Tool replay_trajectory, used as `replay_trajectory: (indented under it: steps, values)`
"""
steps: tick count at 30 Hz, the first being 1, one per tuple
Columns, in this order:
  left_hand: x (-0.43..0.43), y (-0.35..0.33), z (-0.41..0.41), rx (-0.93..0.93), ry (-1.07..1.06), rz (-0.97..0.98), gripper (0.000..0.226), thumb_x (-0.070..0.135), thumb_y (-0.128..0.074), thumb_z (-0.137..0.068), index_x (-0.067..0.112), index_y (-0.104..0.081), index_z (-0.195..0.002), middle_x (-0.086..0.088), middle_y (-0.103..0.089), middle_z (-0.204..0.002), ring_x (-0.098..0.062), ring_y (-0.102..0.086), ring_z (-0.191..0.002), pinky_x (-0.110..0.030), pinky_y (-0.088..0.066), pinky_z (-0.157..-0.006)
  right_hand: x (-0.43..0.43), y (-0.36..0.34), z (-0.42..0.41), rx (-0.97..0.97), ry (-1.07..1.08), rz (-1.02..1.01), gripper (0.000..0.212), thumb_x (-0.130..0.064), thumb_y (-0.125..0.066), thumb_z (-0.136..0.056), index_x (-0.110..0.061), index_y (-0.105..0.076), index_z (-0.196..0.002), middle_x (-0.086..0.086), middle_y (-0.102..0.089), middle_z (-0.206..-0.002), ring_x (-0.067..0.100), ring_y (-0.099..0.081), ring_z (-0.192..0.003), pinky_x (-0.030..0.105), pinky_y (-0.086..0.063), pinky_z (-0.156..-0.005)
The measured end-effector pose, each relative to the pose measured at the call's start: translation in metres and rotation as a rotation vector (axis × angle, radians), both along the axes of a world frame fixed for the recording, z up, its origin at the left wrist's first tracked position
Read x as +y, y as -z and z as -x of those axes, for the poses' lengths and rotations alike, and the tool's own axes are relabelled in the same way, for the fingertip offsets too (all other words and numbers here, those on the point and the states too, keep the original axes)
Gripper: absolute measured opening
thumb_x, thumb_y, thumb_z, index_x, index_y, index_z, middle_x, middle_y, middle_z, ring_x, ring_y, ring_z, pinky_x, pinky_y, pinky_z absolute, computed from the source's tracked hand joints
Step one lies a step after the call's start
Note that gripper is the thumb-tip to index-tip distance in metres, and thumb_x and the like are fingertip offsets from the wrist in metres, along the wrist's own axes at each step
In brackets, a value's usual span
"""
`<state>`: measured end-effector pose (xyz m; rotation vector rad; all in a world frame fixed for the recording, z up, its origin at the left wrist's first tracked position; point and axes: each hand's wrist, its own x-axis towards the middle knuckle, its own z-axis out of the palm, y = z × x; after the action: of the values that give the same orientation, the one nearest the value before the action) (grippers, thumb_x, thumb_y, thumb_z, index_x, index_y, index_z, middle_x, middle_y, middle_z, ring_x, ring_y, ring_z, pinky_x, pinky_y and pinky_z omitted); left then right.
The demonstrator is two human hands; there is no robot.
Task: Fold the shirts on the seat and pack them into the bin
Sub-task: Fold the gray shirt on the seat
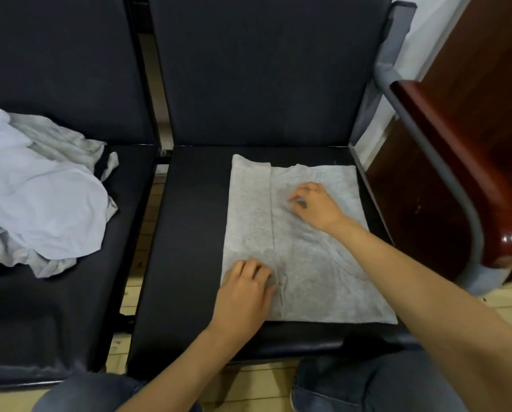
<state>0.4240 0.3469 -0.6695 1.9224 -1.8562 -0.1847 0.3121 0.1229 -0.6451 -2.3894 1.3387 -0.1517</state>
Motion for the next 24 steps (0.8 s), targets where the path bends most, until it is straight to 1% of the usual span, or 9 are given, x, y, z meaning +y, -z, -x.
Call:
replay_trajectory:
  steps: [3, 7, 10, 14, 16, 18, 19, 21, 24]
  values:
    - [-0.008, 0.000, 0.016, 0.014, 0.059, 0.096, 0.027, 0.034, -0.048, -0.085, 0.015, -0.067, -0.091, -0.001, -0.062, -0.101, -0.021, -0.055, -0.094, -0.035, -0.052, -0.078, -0.011, -0.003, 0.037, 0.018, 0.188, 0.003, 0.028, -0.020, -0.051, -0.095, -0.016, -0.061, -0.120, 0.009, -0.047, -0.134, 0.027, -0.038, -0.126, 0.033, -0.033, -0.106]
    - [-0.024, -0.004, 0.074, 0.026, 0.199, 0.138, 0.027, 0.037, -0.055, -0.077, 0.018, -0.070, -0.085, -0.001, -0.063, -0.097, -0.022, -0.056, -0.096, -0.034, -0.039, -0.087, -0.025, -0.007, 0.076, 0.024, 0.403, -0.204, 0.045, -0.032, -0.045, -0.099, -0.027, -0.038, -0.143, 0.009, -0.019, -0.152, 0.030, -0.011, -0.141, 0.038, -0.018, -0.114]
    - [-0.036, -0.004, 0.120, 0.003, 0.207, 0.046, 0.039, 0.057, -0.050, -0.073, 0.025, -0.071, -0.078, 0.005, -0.062, -0.092, -0.017, -0.054, -0.092, -0.033, -0.034, -0.090, -0.037, -0.008, 0.083, 0.040, 0.392, -0.256, 0.047, -0.038, -0.040, -0.100, -0.034, -0.031, -0.146, 0.007, -0.008, -0.158, 0.029, -0.001, -0.145, 0.043, -0.011, -0.118]
    - [-0.043, -0.002, 0.159, -0.138, 0.300, -0.033, 0.046, 0.070, -0.058, -0.067, 0.028, -0.070, -0.083, 0.008, -0.063, -0.089, -0.014, -0.057, -0.084, -0.032, -0.030, -0.084, -0.053, -0.007, 0.084, 0.031, 0.343, -0.302, 0.048, -0.041, -0.036, -0.101, -0.029, -0.032, -0.147, 0.002, -0.011, -0.159, 0.028, -0.003, -0.146, 0.040, -0.009, -0.117]
    - [-0.046, -0.001, 0.167, -0.147, 0.305, -0.002, 0.034, 0.060, -0.064, -0.071, 0.028, -0.070, -0.082, 0.008, -0.064, -0.086, -0.012, -0.058, -0.079, -0.031, -0.030, -0.081, -0.056, -0.004, 0.083, 0.054, 0.311, -0.286, 0.049, -0.037, -0.035, -0.103, -0.021, -0.030, -0.149, 0.001, -0.010, -0.160, 0.025, -0.002, -0.147, 0.038, -0.007, -0.118]
    - [-0.048, -0.002, 0.170, -0.040, 0.278, 0.073, 0.014, 0.036, -0.061, -0.080, 0.025, -0.068, -0.077, 0.007, -0.064, -0.077, -0.013, -0.059, -0.069, -0.029, -0.031, -0.079, -0.056, -0.001, 0.084, 0.047, 0.305, -0.274, 0.047, -0.026, -0.032, -0.104, -0.015, -0.027, -0.150, 0.001, -0.010, -0.160, 0.021, -0.003, -0.148, 0.037, -0.007, -0.119]
    - [-0.048, -0.003, 0.168, 0.030, 0.240, 0.105, 0.012, 0.028, -0.056, -0.082, 0.023, -0.067, -0.077, 0.007, -0.064, -0.073, -0.012, -0.058, -0.064, -0.028, -0.031, -0.078, -0.056, -0.002, 0.084, 0.012, 0.314, -0.280, 0.047, -0.021, -0.031, -0.104, -0.013, -0.027, -0.150, 0.001, -0.012, -0.160, 0.020, -0.005, -0.147, 0.036, -0.008, -0.119]
    - [-0.044, -0.011, 0.156, 0.131, 0.164, 0.141, 0.009, 0.022, -0.054, -0.082, 0.022, -0.063, -0.078, 0.007, -0.062, -0.067, -0.012, -0.055, -0.058, -0.027, -0.033, -0.077, -0.053, -0.006, 0.083, -0.145, 0.365, -0.308, 0.046, -0.015, -0.033, -0.103, -0.012, -0.029, -0.149, 0.003, -0.018, -0.158, 0.021, -0.019, -0.144, 0.030, -0.017, -0.115]
    - [-0.030, -0.026, 0.124, 0.150, 0.050, 0.177, 0.010, 0.021, -0.060, -0.080, 0.019, -0.057, -0.070, 0.005, -0.055, -0.059, -0.015, -0.052, -0.057, -0.033, -0.038, -0.074, -0.048, -0.021, 0.071, -0.340, 0.413, -0.377, 0.043, -0.017, -0.036, -0.103, -0.015, -0.035, -0.146, 0.005, -0.033, -0.151, 0.023, -0.037, -0.134, 0.028, -0.030, -0.108]
